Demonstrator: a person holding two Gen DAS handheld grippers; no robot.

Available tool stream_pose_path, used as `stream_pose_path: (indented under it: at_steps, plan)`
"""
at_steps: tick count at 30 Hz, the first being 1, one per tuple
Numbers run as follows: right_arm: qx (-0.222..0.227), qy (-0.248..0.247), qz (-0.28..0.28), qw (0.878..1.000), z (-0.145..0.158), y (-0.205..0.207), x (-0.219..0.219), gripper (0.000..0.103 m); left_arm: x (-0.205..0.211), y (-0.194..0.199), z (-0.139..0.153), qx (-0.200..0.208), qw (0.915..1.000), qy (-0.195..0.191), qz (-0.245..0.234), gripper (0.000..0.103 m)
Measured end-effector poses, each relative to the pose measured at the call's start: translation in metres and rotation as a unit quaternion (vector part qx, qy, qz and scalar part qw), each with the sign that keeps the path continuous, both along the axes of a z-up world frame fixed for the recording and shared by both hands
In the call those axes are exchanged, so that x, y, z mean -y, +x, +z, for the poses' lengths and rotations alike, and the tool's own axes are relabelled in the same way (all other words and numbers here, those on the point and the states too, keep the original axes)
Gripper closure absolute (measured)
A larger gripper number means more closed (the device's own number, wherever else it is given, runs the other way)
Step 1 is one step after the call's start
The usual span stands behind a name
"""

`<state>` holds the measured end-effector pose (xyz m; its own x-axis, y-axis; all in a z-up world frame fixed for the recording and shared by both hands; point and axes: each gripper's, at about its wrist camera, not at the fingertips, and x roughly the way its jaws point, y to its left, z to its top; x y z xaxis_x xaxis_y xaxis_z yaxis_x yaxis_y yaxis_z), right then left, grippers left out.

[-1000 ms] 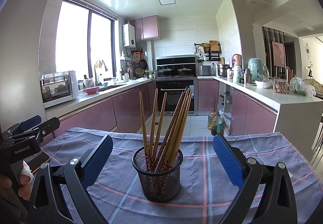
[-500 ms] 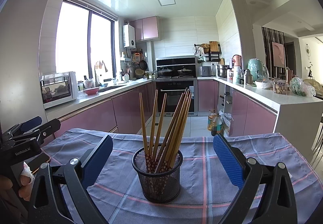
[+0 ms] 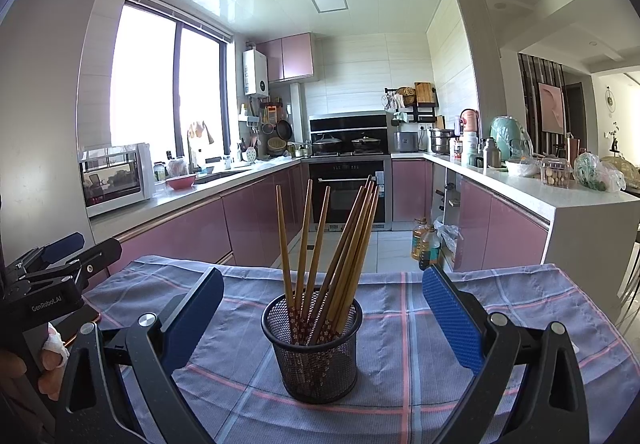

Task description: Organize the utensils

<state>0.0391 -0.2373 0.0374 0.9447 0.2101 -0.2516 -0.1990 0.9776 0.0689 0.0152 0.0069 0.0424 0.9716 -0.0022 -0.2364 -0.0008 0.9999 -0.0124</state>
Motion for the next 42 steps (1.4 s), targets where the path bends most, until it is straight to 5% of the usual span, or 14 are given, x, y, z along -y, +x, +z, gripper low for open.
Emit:
stream_pose_path:
  at_steps: [42]
  plan:
    - [0.0,0.002,-0.003,1.0,0.0019,-0.0002,-0.0025,0.007,0.0043,0.0009,-0.0008,-0.001,1.0,0.0,-0.001,0.006]
